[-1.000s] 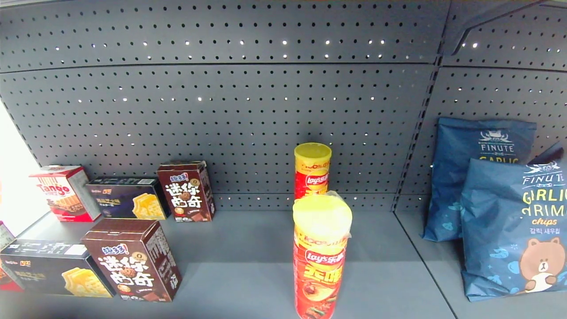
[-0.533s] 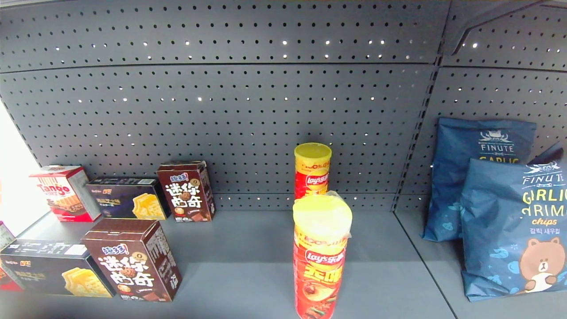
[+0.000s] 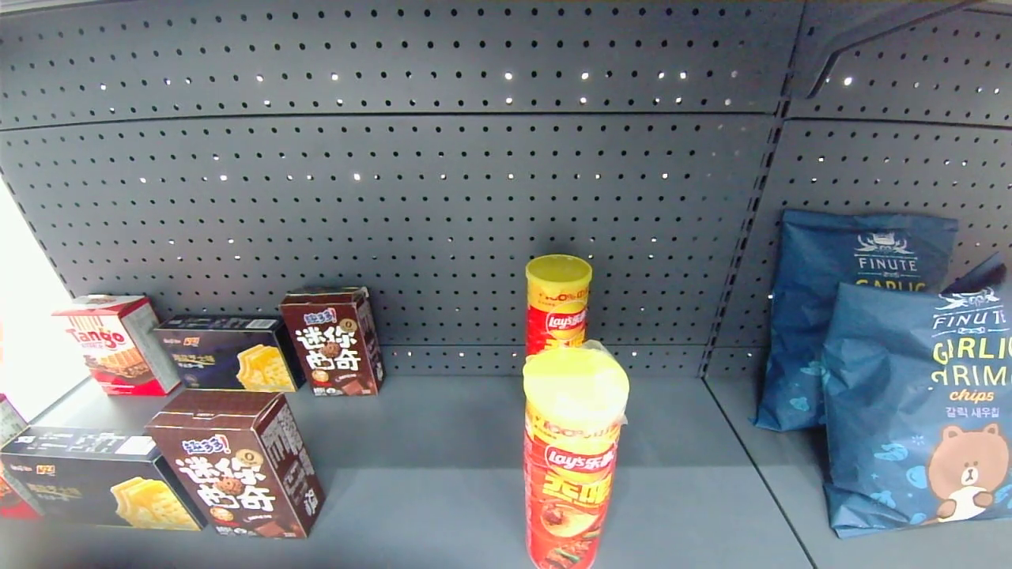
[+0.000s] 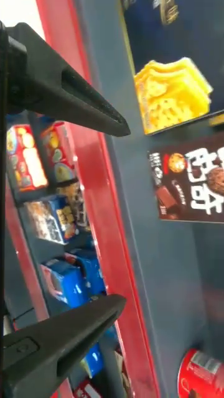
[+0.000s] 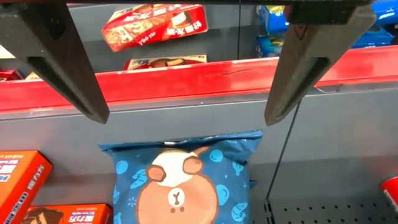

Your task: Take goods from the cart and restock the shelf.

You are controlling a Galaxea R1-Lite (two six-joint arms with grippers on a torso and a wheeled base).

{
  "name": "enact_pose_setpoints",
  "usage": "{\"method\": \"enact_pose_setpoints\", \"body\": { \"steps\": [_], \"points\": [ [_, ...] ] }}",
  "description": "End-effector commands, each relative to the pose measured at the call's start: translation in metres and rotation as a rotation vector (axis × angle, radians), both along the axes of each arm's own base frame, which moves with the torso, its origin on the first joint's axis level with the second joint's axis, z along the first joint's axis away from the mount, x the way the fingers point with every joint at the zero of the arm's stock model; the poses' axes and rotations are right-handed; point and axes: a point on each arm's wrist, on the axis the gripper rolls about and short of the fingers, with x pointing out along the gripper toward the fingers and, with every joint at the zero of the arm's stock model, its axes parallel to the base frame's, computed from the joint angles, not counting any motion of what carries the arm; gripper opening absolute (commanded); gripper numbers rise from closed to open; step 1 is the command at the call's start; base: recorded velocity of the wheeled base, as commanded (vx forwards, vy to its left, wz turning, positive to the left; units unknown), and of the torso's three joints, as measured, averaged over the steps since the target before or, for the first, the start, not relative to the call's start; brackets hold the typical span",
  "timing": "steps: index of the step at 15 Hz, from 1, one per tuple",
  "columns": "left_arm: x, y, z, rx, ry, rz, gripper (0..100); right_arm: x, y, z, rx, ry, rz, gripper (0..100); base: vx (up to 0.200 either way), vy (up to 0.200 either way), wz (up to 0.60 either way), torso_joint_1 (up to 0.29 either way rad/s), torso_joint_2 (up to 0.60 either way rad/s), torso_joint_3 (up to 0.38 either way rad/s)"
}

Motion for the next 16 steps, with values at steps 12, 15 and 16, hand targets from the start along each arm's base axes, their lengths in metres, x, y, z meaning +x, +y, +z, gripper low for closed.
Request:
{"method": "enact_pose_setpoints", "body": {
  "steps": [12, 15, 16],
  "points": [
    [-0.001, -0.001, -0.003, 0.122, -0.136, 0.428, 100, 0.000, 0.000, 0.000, 0.000, 0.005, 0.000, 100, 0.000, 0.000, 0.00, 0.000, 0.00, 0.000],
    [0.000, -0.002, -0.009, 0.119, -0.102, 0.350, 100, 0.000, 0.000, 0.000, 0.000, 0.005, 0.000, 100, 0.000, 0.000, 0.00, 0.000, 0.00, 0.000],
    [0.000, -0.003, -0.009, 0.112, -0.104, 0.308, 100, 0.000, 0.000, 0.000, 0.000, 0.005, 0.000, 100, 0.000, 0.000, 0.00, 0.000, 0.00, 0.000]
  ]
}}
